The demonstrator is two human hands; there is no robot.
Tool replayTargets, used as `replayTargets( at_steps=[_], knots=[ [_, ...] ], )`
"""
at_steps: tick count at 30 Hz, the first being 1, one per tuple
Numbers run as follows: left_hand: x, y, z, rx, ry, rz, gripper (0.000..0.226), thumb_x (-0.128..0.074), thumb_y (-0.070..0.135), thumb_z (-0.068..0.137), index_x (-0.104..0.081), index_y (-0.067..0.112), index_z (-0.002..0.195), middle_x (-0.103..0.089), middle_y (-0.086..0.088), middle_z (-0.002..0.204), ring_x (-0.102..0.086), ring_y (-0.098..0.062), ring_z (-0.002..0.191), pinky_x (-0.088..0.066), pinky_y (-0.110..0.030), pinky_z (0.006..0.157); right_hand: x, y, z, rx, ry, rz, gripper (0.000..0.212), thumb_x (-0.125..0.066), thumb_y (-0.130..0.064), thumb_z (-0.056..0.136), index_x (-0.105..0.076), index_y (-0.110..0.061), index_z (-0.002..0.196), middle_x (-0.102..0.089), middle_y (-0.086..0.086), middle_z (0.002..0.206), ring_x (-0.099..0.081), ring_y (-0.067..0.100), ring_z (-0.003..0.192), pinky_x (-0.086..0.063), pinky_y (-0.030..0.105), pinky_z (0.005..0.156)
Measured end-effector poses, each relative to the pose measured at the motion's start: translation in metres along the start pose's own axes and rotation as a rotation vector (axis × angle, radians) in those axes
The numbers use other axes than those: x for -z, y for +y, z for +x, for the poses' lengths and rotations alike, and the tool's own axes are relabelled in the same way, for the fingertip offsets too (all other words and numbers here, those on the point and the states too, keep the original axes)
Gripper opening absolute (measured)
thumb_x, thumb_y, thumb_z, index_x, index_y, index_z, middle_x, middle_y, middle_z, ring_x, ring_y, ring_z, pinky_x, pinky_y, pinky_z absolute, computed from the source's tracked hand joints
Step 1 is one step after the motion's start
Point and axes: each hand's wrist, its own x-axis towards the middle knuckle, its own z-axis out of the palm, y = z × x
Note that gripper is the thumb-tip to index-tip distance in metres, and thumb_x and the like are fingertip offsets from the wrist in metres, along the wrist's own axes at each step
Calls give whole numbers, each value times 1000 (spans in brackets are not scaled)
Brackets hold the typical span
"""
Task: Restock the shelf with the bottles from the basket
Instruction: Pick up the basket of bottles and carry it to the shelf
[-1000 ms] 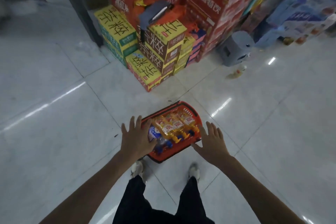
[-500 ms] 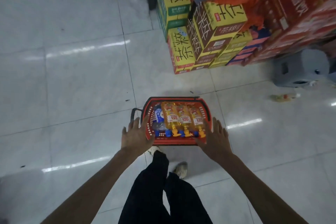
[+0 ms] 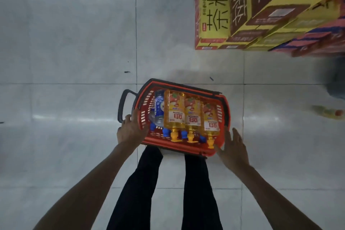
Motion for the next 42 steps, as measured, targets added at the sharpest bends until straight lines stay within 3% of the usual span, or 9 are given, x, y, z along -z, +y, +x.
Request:
replayTargets(
  at_steps=[6, 8, 11, 14, 19, 24, 32, 35, 42],
  knots=[
    [-59, 10, 68, 199, 126, -107, 87, -60, 54, 95, -18, 14, 159, -50, -22, 140, -61, -43, 118, -56, -60, 83, -40, 15, 100, -304, 100, 400, 86, -57, -44, 97, -2, -26, 161, -23, 21, 161, -34, 48, 142, -41, 67, 106],
    [-75, 15, 87, 254, 169, -121, 85, -61, 53, 93, -23, 12, 157, -49, -25, 138, -56, -46, 121, -55, -63, 85, -49, 23, 129, -371, 117, 470, 88, -60, -43, 95, -5, -23, 160, -34, 24, 156, -43, 48, 136, -45, 67, 102],
    [-92, 15, 111, 332, 253, -160, 71, -61, 51, 89, -37, 16, 147, -51, -23, 131, -54, -46, 120, -53, -63, 91, -58, 31, 152, -388, 46, 562, 66, -61, -42, 91, -31, -23, 146, -63, 11, 125, -67, 32, 96, -57, 43, 76],
    [-95, 9, 138, 420, 229, -250, 59, -59, 49, 86, -46, 17, 134, -58, -17, 124, -61, -43, 111, -54, -61, 92, -66, 36, 167, -445, 60, 599, 53, -65, -41, 88, -42, -21, 131, -65, 7, 114, -68, 29, 92, -55, 36, 72],
    [-86, -7, 160, 398, 118, -232, 43, -65, 47, 87, -51, 18, 116, -69, -5, 97, -70, -32, 79, -61, -46, 72, -69, 39, 187, -535, -14, 574, 46, -71, -34, 87, -48, -13, 121, -65, 6, 104, -63, 26, 81, -57, 39, 74],
    [-72, -25, 171, 287, 41, -126, 39, -70, 54, 81, -68, 17, 96, -72, -1, 74, -71, -23, 62, -62, -37, 61, -72, 54, 207, -505, -79, 356, 36, -71, -39, 88, -67, -12, 111, -65, 5, 87, -59, 22, 66, -45, 25, 54],
    [-31, -20, 180, 296, -211, -195, 24, -78, 32, 80, -73, 15, 95, -75, -3, 78, -74, -20, 67, -59, -29, 61, -50, 46, 204, -495, -145, 263, 42, -77, -44, 85, -69, -10, 109, -72, 10, 88, -71, 27, 72, -62, 38, 72],
    [-19, -25, 172, 306, -229, -233, 17, -78, 27, 81, -72, 16, 92, -76, -4, 78, -75, -22, 68, -65, -37, 69, -35, 40, 194, -480, -161, 238, 39, -80, -40, 83, -67, -10, 106, -74, 12, 89, -72, 28, 71, -63, 40, 73],
    [74, -48, 56, 383, -210, -329, 13, -79, 20, 80, -72, 15, 89, -75, -6, 76, -75, -23, 67, -65, -38, 70, 73, -4, 94, -358, -141, 206, 29, -79, -35, 85, -63, -12, 93, -71, 5, 75, -70, 21, 60, -59, 32, 56]
  ],
)
